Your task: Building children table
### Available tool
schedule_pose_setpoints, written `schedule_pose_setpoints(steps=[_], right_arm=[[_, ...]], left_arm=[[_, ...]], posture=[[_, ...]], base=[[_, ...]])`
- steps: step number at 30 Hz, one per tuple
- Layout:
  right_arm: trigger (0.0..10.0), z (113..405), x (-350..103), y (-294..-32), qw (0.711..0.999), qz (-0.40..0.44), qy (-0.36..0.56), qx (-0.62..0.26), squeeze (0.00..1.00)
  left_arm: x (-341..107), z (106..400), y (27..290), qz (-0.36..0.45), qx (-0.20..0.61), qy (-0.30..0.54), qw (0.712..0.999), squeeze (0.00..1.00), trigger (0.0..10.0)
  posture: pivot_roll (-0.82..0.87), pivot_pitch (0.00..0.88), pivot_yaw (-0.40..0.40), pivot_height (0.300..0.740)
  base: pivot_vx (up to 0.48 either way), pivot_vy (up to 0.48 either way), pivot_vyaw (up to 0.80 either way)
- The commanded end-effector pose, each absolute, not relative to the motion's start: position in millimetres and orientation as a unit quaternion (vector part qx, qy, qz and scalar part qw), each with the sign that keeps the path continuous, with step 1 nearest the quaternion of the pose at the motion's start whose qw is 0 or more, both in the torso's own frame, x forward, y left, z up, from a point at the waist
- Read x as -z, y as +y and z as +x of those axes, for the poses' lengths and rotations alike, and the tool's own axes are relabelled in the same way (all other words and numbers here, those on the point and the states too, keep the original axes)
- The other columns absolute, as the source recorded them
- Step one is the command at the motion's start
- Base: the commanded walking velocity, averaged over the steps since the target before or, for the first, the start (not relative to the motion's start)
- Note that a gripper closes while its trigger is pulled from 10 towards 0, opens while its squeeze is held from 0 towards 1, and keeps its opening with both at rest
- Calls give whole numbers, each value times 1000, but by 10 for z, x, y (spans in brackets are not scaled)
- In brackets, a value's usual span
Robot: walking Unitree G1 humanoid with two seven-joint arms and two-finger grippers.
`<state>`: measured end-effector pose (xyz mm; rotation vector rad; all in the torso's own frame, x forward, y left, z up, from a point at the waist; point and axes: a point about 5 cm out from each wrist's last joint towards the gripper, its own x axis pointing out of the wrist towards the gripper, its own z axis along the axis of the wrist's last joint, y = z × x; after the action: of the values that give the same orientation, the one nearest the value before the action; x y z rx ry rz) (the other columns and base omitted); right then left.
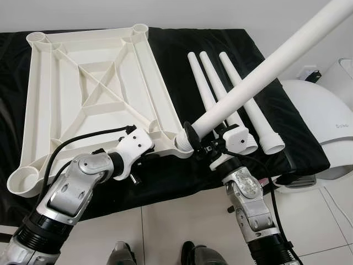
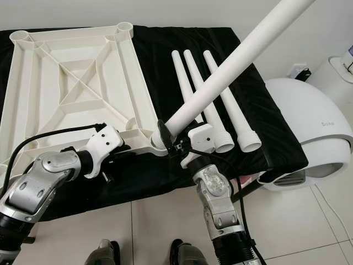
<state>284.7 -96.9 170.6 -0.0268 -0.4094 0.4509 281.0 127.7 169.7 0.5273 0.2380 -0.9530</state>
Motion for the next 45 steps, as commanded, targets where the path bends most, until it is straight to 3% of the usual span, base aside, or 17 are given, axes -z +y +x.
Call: schedule_pose_setpoints(steps=[1,2,7,8,9,10,11,14,15,17,18,45], right_arm=[[10000,2873,-1451,-1126,971,-19,-139,-195,0],[0,2876,-1469,-1127,969,-11,-142,-201,0],[353,2914,-1531,-1138,967,-5,-155,-202,0],[2471,2929,-1552,-1143,966,-4,-159,-204,0],[2471,2929,-1552,-1143,966,-4,-159,-204,0],[784,2938,-1571,-1141,964,-7,-163,-209,0],[0,2943,-1578,-1138,963,-5,-164,-214,0],[0,2955,-1593,-1143,962,-1,-166,-218,0],[1961,2965,-1603,-1149,961,0,-167,-219,0],[1961,2965,-1603,-1149,961,0,-167,-219,0],[10000,2977,-1624,-1156,960,3,-171,-222,0],[10000,3090,-1877,-1293,933,42,-195,-299,0]], left_arm=[[-1690,2799,1284,253,459,117,843,0,10000],[-1692,2800,1282,253,459,117,844,0,10000],[-1693,2806,1281,254,458,116,844,0,10000],[-1695,2806,1279,253,459,115,844,0,10000],[-1695,2806,1279,253,459,115,844,0,10000],[-1698,2805,1276,253,459,115,844,0,10000],[-1698,2807,1276,253,458,115,844,0,10000],[-1697,2810,1277,253,458,114,844,0,10000],[-1696,2810,1276,253,458,114,845,0,10000],[-1696,2810,1276,253,458,114,845,0,10000],[-1695,2811,1276,253,457,114,845,0,10000],[-1705,2823,1284,254,455,113,846,0,10000]], posture=[[65,202,-62,740],[65,201,-62,740],[63,197,-64,740],[63,196,-64,740],[63,196,-64,740],[63,194,-65,740],[63,194,-65,740],[63,192,-66,740],[63,190,-66,740],[63,190,-66,740],[63,189,-67,740],[56,193,-65,740]], base=[[0,0,0],[0,0,0],[0,0,0],[0,0,0],[0,0,0],[0,0,0],[0,0,0],[0,0,0],[0,0,0],[0,0,0],[0,0,0],[0,0,0]])
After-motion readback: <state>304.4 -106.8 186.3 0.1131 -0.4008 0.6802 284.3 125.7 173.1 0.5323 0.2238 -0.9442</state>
